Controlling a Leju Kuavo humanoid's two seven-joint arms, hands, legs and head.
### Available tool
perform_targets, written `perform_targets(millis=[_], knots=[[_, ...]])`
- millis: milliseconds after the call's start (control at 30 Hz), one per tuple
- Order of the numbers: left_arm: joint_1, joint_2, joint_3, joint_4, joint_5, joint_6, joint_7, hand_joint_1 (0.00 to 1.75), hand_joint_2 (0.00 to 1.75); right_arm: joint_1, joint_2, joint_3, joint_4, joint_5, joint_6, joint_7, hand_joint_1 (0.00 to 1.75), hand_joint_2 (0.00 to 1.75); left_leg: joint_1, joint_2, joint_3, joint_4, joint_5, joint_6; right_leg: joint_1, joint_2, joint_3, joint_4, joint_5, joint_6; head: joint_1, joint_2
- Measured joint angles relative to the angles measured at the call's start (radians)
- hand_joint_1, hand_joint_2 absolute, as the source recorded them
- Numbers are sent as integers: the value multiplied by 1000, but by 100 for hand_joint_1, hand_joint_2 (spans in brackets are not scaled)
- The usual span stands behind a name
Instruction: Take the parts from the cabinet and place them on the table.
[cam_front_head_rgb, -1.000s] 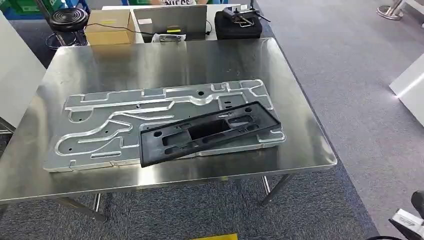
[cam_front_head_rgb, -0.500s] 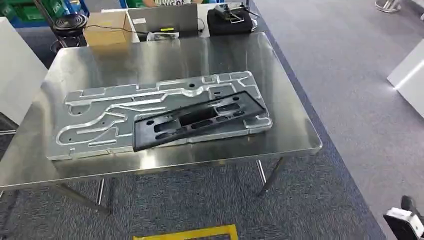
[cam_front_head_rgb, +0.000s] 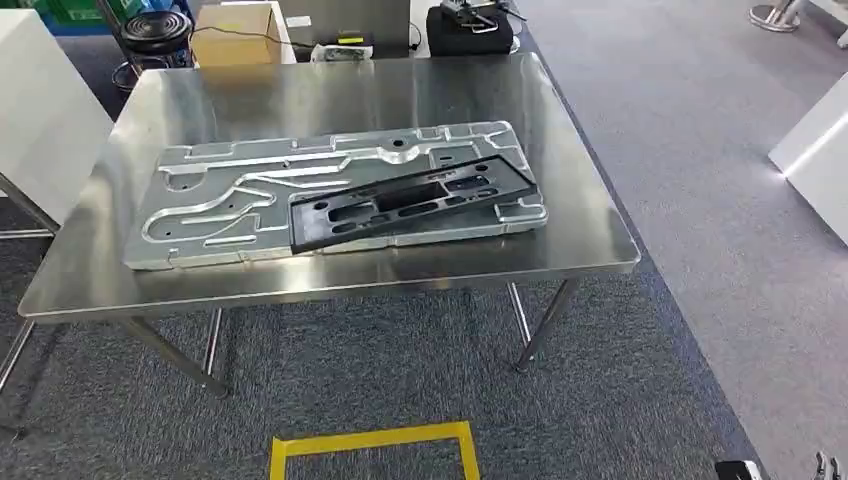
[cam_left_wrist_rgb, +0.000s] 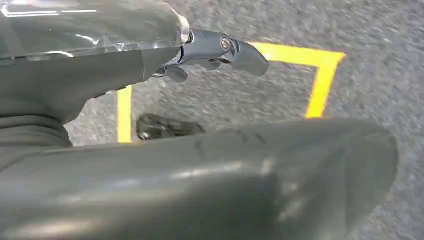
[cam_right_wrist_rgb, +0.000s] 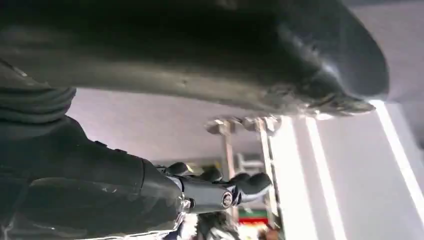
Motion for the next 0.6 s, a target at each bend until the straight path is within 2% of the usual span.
perform_targets(millis=[33, 67, 100, 133, 167, 200, 233, 267, 300, 333, 400, 433, 467, 500, 567, 600], knots=[[0, 0, 0, 0, 0, 0, 0, 0, 0, -4, -5, -8, 35, 3, -6, 0, 0, 0, -1, 2, -15, 0, 11, 1, -2, 1, -19, 74, -63, 7, 0, 0], [0, 0, 0, 0, 0, 0, 0, 0, 0, -9, -9, -14, 69, 11, -16, 5, 0, 0, -1, 3, -30, 2, 22, 1, -3, 1, -36, 150, -108, 11, 0, 0], [0, 0, 0, 0, -1, 0, 0, 0, 0, -16, -9, -21, 107, 24, -28, 22, 0, 0, -1, 4, -48, 4, 35, 0, -3, 1, -44, 218, -125, 15, 0, 0], [0, 0, 0, 0, -6, 0, 3, 0, 0, -23, -11, -29, 172, 51, -40, 66, 0, 0, -1, 4, -65, 7, 46, -3, -6, 1, -35, 244, -101, 17, 0, 0], [1, -1, 0, 0, -11, 0, 5, 0, 0, -28, -13, -33, 211, 67, -47, 98, 0, 0, -1, 4, -79, 11, 55, -5, -9, 1, -8, 227, -66, 18, 0, 0], [1, -2, 0, 0, -16, 0, 7, 0, 0, -32, -13, -38, 262, 88, -51, 146, 0, 0, -1, 4, -94, 17, 64, -9, -10, 1, 42, 170, -23, 16, 0, 0], [2, -2, -1, 0, -25, -2, 12, 0, 0, -37, -13, -42, 307, 103, -49, 194, 0, 0, -1, 3, -107, 24, 70, -13, -12, 1, 106, 86, -4, 14, 0, 0], [1, -3, -3, 0, -35, -3, 16, 0, 0, -44, -13, -43, 348, 114, -46, 243, 0, 0, -1, 3, -117, 34, 77, -18, -12, 2, 182, -16, -22, 9, 0, 0], [2, -5, -5, 0, -47, -4, 20, 0, 0, -52, -12, -45, 388, 121, -28, 292, 0, 0, -5, 2, -126, 40, 81, -25, -3, 3, 227, -96, -58, 1, 0, 0], [2, -6, -8, 0, -58, -5, 24, 0, 0, -58, -9, -50, 425, 123, -5, 342, 0, 0, -5, 3, -126, 39, 89, -33, -2, 5, 226, -102, -62, -8, 0, 0], [2, -10, -24, 0, -89, -3, 27, 0, 0, -58, 6, -69, 492, 111, 33, 444, 0, 0, -1, 3, -129, 37, 105, -47, 4, 4, 215, -99, -53, -22, 0, 0], [5, -12, -32, 0, -101, -2, 30, 0, 0, -59, 16, -77, 511, 109, 52, 480, 0, 0, -2, 3, -132, 38, 112, -55, 1, 3, 208, -104, -42, -33, 0, 0], [7, -13, -38, 0, -113, -2, 33, 0, 0, -63, 35, -88, 539, 102, 82, 523, 0, 0, 5, -2, -143, 56, 78, -58, 0, -5, 197, -105, -29, -46, 0, 0], [9, -14, -47, 0, -124, -2, 35, 0, 0, -67, 48, -96, 556, 94, 103, 543, 0, 0, 4, -2, -160, 106, 10, -59, 1, -4, 180, -104, -16, -57, 0, 0], [7, -20, -61, 1, -143, -11, 43, 0, 0, -72, 82, -114, 587, 81, 157, 583, 0, 0, 4, -3, -200, 253, -103, -63, 7, -2, 148, -102, 8, -62, 0, 0], [7, -22, -69, 2, -153, -18, 47, 0, 0, -74, 95, -121, 602, 80, 179, 594, 0, 0, 5, -3, -213, 321, -132, -64, 9, -3, 131, -100, 19, -63, 0, 0]])
